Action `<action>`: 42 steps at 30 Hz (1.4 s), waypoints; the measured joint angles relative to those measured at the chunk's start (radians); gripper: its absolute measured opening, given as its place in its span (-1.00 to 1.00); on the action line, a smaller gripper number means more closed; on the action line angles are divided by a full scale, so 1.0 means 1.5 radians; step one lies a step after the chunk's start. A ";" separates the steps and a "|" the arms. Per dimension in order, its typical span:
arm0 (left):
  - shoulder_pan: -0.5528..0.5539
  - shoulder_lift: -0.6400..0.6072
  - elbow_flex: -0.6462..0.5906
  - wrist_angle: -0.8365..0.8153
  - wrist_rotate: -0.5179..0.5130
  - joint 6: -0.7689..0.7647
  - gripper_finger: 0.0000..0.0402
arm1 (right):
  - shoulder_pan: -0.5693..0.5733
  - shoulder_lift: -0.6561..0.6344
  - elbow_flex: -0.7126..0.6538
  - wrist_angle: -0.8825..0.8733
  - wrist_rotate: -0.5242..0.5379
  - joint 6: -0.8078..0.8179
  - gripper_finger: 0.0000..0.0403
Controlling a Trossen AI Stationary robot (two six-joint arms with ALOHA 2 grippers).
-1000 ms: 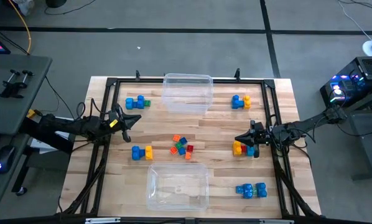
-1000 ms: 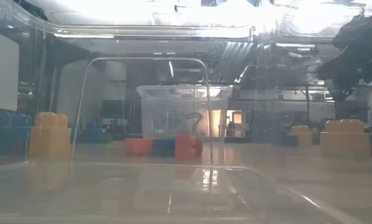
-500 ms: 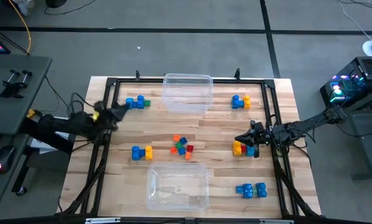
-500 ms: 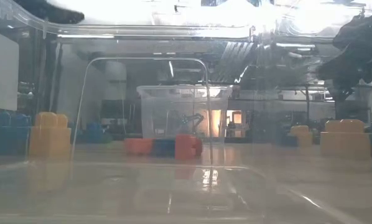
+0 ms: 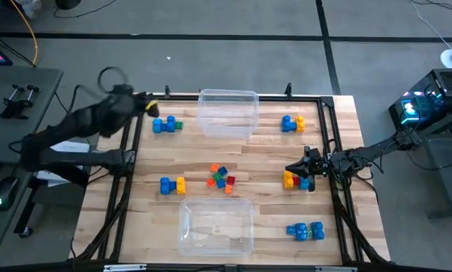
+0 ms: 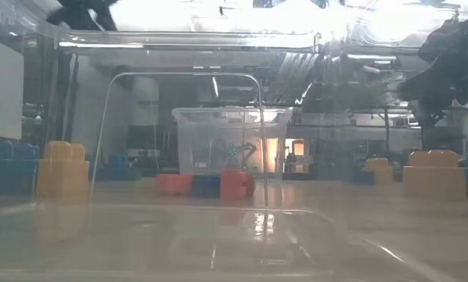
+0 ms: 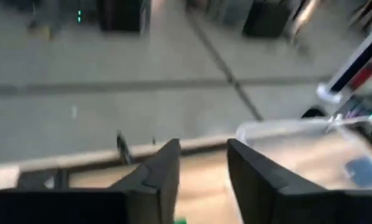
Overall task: Sort blocks by size
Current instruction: Put the large blue game piece into the top transparent bin
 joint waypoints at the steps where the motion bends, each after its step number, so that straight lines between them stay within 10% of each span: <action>1: 0.031 0.029 0.006 -0.001 0.044 -0.009 -0.30 | 0.000 0.000 0.000 0.000 0.000 0.000 -0.99; 9: 0.212 0.273 0.004 -0.057 0.290 -0.040 0.09 | 0.000 0.000 0.000 0.000 0.000 0.000 -0.99; 33: 0.378 0.573 0.004 -0.008 0.477 0.029 0.13 | 0.000 0.000 0.000 0.000 0.000 0.000 -0.99; 42: 0.390 0.572 0.006 -0.011 0.481 0.057 -0.55 | 0.000 0.000 0.000 0.000 0.000 0.000 -0.99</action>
